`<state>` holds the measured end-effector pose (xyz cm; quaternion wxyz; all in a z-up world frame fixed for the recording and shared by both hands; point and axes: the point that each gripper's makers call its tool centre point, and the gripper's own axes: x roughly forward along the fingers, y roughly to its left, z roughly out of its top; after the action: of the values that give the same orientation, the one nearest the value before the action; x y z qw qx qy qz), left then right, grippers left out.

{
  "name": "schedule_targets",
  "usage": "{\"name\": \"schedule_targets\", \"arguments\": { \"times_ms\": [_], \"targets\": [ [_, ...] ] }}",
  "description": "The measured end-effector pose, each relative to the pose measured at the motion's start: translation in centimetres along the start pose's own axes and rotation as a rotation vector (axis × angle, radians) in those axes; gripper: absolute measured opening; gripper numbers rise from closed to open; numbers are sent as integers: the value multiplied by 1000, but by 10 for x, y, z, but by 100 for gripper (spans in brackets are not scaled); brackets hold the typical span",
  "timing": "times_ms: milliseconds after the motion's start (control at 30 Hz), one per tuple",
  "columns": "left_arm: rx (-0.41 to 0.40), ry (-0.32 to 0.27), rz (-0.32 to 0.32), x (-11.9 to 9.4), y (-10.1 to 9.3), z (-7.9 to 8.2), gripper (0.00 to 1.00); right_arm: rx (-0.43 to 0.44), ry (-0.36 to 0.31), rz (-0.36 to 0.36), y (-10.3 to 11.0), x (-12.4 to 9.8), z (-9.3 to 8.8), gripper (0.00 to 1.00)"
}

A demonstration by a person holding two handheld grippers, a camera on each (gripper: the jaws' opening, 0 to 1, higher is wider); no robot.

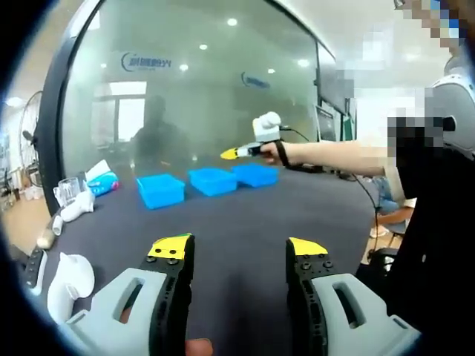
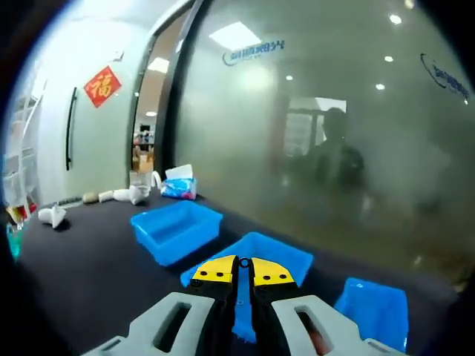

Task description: Sort the screws, nuts, and washers into the corresponding bins

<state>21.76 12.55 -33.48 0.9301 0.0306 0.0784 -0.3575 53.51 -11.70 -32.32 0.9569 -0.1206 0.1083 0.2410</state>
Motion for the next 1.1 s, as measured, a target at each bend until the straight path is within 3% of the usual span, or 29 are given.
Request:
{"name": "schedule_targets", "arguments": {
  "times_ms": [233,333,400,600,667,800,1100],
  "targets": [
    [7,3,8,-1,1,2,48,6,20,-18,-7,11,-6,4],
    [6,-1,10,-1,0,3,48,23,3,-27,-8,13,-3,4],
    [9,-1,11,-2,0,4,48,17,-48,-41,-7,11,8,4],
    [11,-2,15,-3,1,5,48,2,-55,-45,0,17,10,4],
    [11,-3,14,-4,1,5,48,-45,-62,-51,1,17,9,8],
    [14,5,21,-5,3,3,47,-51,-80,-53,-1,15,12,21],
    [11,-1,25,-7,5,3,47,-34,-111,-46,2,-3,16,28]
  ]
}}
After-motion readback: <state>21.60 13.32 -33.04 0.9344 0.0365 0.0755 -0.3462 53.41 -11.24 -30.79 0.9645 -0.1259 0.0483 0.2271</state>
